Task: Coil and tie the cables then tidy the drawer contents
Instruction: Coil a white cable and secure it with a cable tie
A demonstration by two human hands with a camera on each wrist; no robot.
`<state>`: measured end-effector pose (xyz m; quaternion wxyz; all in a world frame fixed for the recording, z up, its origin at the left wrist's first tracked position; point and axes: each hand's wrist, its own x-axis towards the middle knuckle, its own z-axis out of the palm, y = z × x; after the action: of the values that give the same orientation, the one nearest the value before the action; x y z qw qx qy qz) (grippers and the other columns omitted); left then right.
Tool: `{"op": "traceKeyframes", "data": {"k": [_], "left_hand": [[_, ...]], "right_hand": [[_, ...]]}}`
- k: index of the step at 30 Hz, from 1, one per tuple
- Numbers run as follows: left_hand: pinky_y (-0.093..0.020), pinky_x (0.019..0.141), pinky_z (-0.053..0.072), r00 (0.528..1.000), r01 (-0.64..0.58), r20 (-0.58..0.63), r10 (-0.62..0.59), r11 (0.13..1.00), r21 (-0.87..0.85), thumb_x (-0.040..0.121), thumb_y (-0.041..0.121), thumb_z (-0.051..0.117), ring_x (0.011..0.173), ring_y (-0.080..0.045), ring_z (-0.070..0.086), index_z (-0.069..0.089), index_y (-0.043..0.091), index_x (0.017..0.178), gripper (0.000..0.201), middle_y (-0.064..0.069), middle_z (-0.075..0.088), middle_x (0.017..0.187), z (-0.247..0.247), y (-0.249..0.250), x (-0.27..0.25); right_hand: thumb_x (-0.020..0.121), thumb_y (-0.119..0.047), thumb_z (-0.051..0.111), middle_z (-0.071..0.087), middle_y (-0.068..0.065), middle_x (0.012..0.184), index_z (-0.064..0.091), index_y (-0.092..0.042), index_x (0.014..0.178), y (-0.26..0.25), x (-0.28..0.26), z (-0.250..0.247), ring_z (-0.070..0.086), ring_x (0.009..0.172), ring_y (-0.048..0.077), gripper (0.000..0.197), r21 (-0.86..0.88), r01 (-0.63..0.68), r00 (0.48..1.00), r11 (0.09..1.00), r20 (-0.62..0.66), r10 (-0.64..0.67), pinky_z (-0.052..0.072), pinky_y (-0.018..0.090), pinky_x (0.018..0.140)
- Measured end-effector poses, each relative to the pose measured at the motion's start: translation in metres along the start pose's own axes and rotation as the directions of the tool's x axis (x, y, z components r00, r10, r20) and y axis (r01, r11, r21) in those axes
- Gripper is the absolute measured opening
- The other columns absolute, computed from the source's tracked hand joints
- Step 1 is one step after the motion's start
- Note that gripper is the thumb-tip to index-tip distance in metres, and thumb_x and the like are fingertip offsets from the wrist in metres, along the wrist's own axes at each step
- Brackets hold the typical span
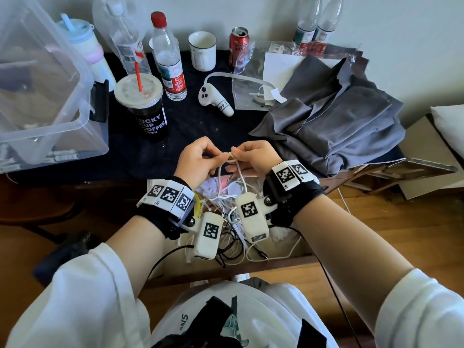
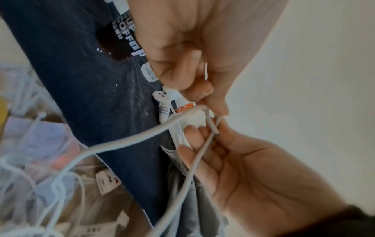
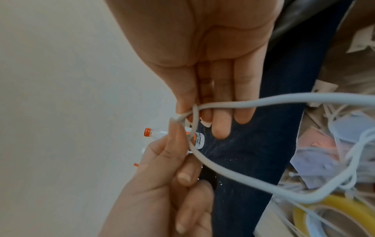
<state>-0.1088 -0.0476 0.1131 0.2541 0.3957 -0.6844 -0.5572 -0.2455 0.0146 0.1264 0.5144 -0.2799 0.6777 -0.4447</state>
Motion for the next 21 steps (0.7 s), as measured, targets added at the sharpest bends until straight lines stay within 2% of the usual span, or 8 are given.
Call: {"op": "traceKeyframes", "data": {"k": [3, 4, 7, 11, 13, 15, 17, 21], "left_hand": [[-0.013, 0.035, 0.025, 0.993, 0.093, -0.049, -0.109, 0.96, -0.264, 0.091, 0.004, 0.058, 0.042, -0.002, 0.035, 0.049, 0.013, 0.075, 0.02, 0.0, 0.044, 0.064, -0.007, -0.002, 0.003], [-0.012, 0.034, 0.022, 0.99, 0.115, -0.045, -0.137, 0.938, -0.327, 0.092, 0.004, 0.054, 0.043, -0.002, 0.034, 0.048, 0.013, 0.076, 0.021, 0.001, 0.042, 0.067, -0.012, -0.003, 0.004], [-0.012, 0.035, 0.023, 0.991, 0.135, 0.039, -0.13, 0.968, -0.209, 0.093, 0.004, 0.054, 0.043, -0.002, 0.037, 0.048, 0.014, 0.075, 0.021, 0.0, 0.041, 0.066, -0.022, -0.003, 0.008], [-0.015, 0.039, 0.036, 0.988, 0.093, 0.128, -0.085, 0.994, -0.051, 0.091, 0.005, 0.057, 0.044, -0.002, 0.047, 0.049, 0.013, 0.075, 0.02, -0.003, 0.047, 0.062, -0.009, 0.001, 0.006], [-0.016, 0.043, 0.043, 0.987, 0.088, 0.141, -0.081, 0.995, -0.04, 0.091, 0.006, 0.058, 0.045, -0.002, 0.049, 0.049, 0.013, 0.076, 0.019, -0.003, 0.048, 0.062, -0.004, 0.004, 0.004], [-0.017, 0.046, 0.047, 0.984, 0.097, 0.154, -0.088, 0.994, -0.049, 0.091, 0.007, 0.058, 0.046, -0.002, 0.051, 0.05, 0.013, 0.077, 0.017, -0.003, 0.05, 0.063, -0.004, 0.006, 0.002], [-0.018, 0.047, 0.048, 0.978, 0.119, 0.179, -0.106, 0.991, -0.064, 0.09, 0.008, 0.06, 0.048, -0.004, 0.052, 0.051, 0.012, 0.075, 0.018, -0.003, 0.05, 0.063, -0.005, 0.007, 0.001], [-0.018, 0.045, 0.044, 0.951, 0.176, 0.268, -0.155, 0.983, -0.055, 0.087, 0.002, 0.058, 0.049, -0.008, 0.05, 0.052, 0.008, 0.067, 0.022, -0.006, 0.048, 0.06, -0.006, 0.012, 0.001]], "right_hand": [[0.1, -0.014, 0.042, 0.051, 0.008, 0.066, 0.048, -0.006, 0.074, 0.005, 0.001, -0.008, 0.064, 0.051, 0.017, 0.028, 0.327, -0.076, 0.982, 0.942, -0.139, 0.127, 0.056, 0.033, 0.057], [0.101, -0.015, 0.039, 0.047, 0.006, 0.065, 0.046, -0.008, 0.074, 0.008, 0.001, -0.015, 0.064, 0.053, 0.018, 0.029, 0.371, -0.079, 0.974, 0.925, -0.169, 0.151, 0.056, 0.035, 0.058], [0.101, -0.02, 0.04, 0.047, 0.003, 0.067, 0.047, -0.012, 0.073, 0.011, -0.004, -0.024, 0.06, 0.067, 0.018, 0.03, 0.22, -0.059, 0.987, 0.974, -0.133, 0.09, 0.051, 0.036, 0.066], [0.095, -0.033, 0.05, 0.057, 0.002, 0.074, 0.054, -0.016, 0.073, 0.003, -0.007, -0.007, 0.061, 0.062, 0.012, 0.028, -0.077, 0.05, 0.999, 0.996, -0.007, -0.05, 0.051, 0.028, 0.058], [0.09, -0.029, 0.06, 0.059, 0.003, 0.066, 0.057, -0.014, 0.073, 0.003, -0.004, -0.003, 0.061, 0.057, 0.012, 0.023, -0.17, 0.107, 0.994, 0.98, 0.012, -0.107, 0.051, 0.025, 0.053], [0.087, -0.022, 0.064, 0.059, 0.004, 0.059, 0.054, -0.012, 0.07, 0.005, -0.003, -0.005, 0.062, 0.053, 0.014, 0.022, -0.165, 0.133, 0.991, 0.977, 0.004, -0.135, 0.052, 0.025, 0.052], [0.088, -0.016, 0.063, 0.059, 0.003, 0.057, 0.051, -0.011, 0.07, 0.005, -0.005, -0.007, 0.063, 0.049, 0.01, 0.022, -0.1, 0.127, 0.992, 0.987, 0.024, -0.125, 0.054, 0.024, 0.05], [0.093, -0.017, 0.055, 0.062, 0.001, 0.055, 0.047, -0.01, 0.071, 0.006, -0.007, -0.007, 0.065, 0.049, 0.012, 0.025, 0.062, 0.073, 0.997, 0.995, 0.007, -0.073, 0.053, 0.026, 0.046]]}}
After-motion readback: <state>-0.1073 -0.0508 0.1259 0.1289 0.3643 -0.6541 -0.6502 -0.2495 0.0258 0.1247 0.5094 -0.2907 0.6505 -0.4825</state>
